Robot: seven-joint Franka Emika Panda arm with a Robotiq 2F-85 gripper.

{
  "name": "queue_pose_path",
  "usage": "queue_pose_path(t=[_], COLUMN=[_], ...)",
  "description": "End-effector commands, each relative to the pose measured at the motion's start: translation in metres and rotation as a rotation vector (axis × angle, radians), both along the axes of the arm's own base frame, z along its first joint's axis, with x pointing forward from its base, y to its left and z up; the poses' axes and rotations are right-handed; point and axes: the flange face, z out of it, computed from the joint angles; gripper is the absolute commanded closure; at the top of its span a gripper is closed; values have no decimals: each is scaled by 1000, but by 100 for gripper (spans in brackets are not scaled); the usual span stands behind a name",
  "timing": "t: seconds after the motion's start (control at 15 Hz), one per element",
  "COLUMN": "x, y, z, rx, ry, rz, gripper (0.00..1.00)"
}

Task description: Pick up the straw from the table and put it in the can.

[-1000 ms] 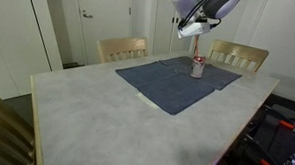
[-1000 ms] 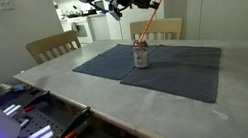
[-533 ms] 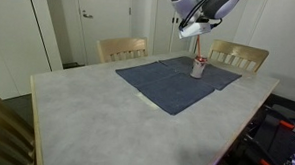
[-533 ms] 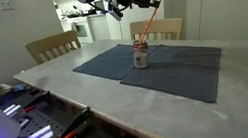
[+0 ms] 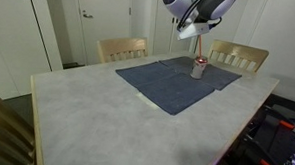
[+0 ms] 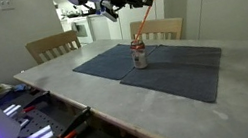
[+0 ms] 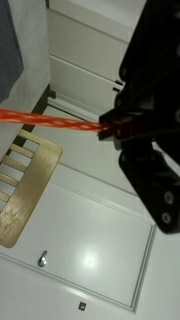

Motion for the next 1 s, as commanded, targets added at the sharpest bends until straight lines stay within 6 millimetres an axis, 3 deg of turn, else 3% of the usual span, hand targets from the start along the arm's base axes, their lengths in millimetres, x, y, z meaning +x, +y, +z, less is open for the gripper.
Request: queue_pose_path(t=[0.0,0.6,0.73,0.93], x=[-3,-7,-6,-4], y=[7,5,7,9], z=[-11,-36,-35,-30], rx=[-10,-38,-31,-28], ry=[-23,-39,-42,-42], rz=[-47,-101,-91,-79], gripper=[98,95,85,53])
